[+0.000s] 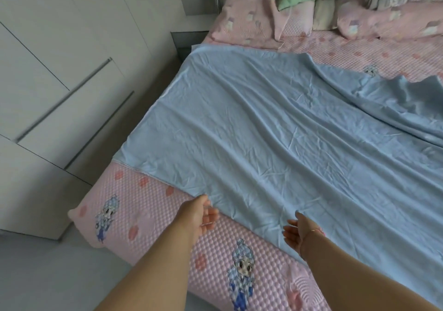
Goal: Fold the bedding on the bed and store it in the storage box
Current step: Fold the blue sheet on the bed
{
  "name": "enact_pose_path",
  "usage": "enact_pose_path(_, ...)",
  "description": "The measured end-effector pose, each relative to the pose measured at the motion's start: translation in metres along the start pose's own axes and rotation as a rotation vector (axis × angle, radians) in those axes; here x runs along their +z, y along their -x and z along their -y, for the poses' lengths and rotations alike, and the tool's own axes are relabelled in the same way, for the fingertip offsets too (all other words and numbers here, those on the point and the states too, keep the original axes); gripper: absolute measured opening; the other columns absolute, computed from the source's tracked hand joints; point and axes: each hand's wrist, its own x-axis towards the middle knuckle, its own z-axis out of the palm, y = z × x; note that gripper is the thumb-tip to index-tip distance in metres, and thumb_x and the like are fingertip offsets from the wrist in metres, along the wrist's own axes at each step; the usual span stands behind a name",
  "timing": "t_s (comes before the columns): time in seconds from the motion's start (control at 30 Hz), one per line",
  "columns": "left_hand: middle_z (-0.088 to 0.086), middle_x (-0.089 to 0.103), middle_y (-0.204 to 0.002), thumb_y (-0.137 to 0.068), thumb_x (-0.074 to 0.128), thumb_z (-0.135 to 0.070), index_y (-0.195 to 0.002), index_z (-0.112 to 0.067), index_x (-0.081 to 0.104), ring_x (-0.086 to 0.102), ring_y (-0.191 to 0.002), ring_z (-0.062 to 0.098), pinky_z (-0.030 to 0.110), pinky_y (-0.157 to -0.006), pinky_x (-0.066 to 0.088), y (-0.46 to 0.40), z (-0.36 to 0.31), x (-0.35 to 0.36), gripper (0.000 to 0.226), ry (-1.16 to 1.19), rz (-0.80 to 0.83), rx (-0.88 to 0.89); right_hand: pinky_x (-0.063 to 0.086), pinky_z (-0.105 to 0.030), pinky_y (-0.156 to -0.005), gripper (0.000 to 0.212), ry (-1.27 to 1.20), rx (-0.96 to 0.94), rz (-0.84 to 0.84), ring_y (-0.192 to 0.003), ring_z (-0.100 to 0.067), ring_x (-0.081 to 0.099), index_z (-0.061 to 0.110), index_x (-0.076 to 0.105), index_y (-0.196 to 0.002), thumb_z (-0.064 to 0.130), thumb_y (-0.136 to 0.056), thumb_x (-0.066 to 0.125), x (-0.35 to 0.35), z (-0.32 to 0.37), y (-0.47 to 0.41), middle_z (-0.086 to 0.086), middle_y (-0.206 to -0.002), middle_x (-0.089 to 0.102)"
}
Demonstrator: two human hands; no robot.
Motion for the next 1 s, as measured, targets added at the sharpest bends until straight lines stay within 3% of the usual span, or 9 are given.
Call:
enact_pose_path(0.13,0.011,0.065,-0.082,-0.101,0.047,-0.03,-0.096,-0.008,0.057,0.063,-0.072,0.022,0.033,-0.063,0.049,-0.035,-0.046,-0.014,0.025,0.077,0.02,0.005,0.044,-0.031,-0.056,0.034,-0.067,-0.057,0.054,-0.063,-0.022,0.054,0.006,0.056,-0.089,0.037,-0.098,0.045,0.065,0.032,0.002,-0.012,-0.077,0.058)
enact_pose_path(0.3,0.008,0.058,-0.09,-0.1,0.05,-0.03,-0.104,-0.008,0.057,0.061,-0.078,0.021,0.032,-0.064,0.048,-0.069,-0.08,-0.044,0.024,0.177,0.025,0.004,0.046,-0.031,-0.065,0.016,-0.169,-0.346,0.129,-0.074,-0.02,0.057,0.012,0.055,-0.102,0.026,-0.096,0.051,0.126,0.064,0.016,-0.008,-0.084,0.06)
enact_pose_path(0.4,0.009,0.058,-0.099,-0.099,0.051,-0.032,-0.11,-0.01,0.057,0.061,-0.085,0.021,0.034,-0.066,0.05,-0.094,-0.095,-0.074,0.025,0.228,0.043,-0.013,0.048,-0.032,-0.071,0.019,-0.194,-0.44,0.138,-0.083,-0.018,0.059,0.012,0.054,-0.111,0.023,-0.095,0.054,0.158,0.067,0.027,-0.006,-0.093,0.063)
enact_pose_path(0.5,0.009,0.058,-0.098,-0.099,0.051,-0.03,-0.111,-0.012,0.056,0.06,-0.085,0.021,0.034,-0.068,0.05,-0.12,-0.108,-0.111,0.022,0.254,0.061,-0.016,0.047,-0.03,-0.07,0.015,-0.259,-0.471,0.127,-0.081,-0.017,0.058,0.013,0.055,-0.108,0.022,-0.097,0.051,0.193,0.056,0.033,-0.005,-0.094,0.062)
enact_pose_path(0.6,0.011,0.058,-0.099,-0.097,0.053,-0.028,-0.118,-0.011,0.054,0.06,-0.086,0.022,0.035,-0.068,0.05,-0.149,-0.12,-0.155,0.027,0.295,0.074,-0.028,0.046,-0.03,-0.066,0.007,-0.294,-0.47,0.093,-0.077,-0.016,0.057,0.017,0.057,-0.097,0.021,-0.097,0.051,0.233,0.043,0.036,-0.005,-0.09,0.062)
enact_pose_path(0.77,0.012,0.058,-0.103,-0.098,0.054,-0.03,-0.134,-0.01,0.049,0.06,-0.086,0.022,0.037,-0.072,0.048,-0.231,-0.143,-0.241,0.042,0.271,0.09,-0.082,0.046,-0.032,-0.066,0.01,-0.403,-0.417,-0.033,-0.077,-0.019,0.056,0.012,0.055,-0.101,0.02,-0.097,0.05,0.322,0.005,0.023,-0.009,-0.088,0.06)
enact_pose_path(0.9,0.016,0.055,-0.116,-0.098,0.053,-0.032,-0.141,-0.012,0.042,0.058,-0.081,0.021,0.035,-0.068,0.049,-0.295,-0.155,-0.29,0.049,0.225,0.106,-0.145,0.047,-0.033,-0.067,0.022,-0.517,-0.291,-0.15,-0.076,-0.018,0.056,0.011,0.05,-0.116,0.024,-0.099,0.048,0.389,-0.024,0.007,-0.008,-0.085,0.058)
enact_pose_path(1.0,0.02,0.048,-0.13,-0.097,0.054,-0.036,-0.147,-0.014,0.036,0.055,-0.081,0.022,0.037,-0.08,0.047,-0.34,-0.156,-0.314,0.057,0.195,0.1,-0.2,0.045,-0.034,-0.071,0.033,-0.581,-0.209,-0.209,-0.07,-0.017,0.052,0.01,0.048,-0.128,0.026,-0.1,0.046,0.427,-0.041,-0.008,-0.006,-0.08,0.053)
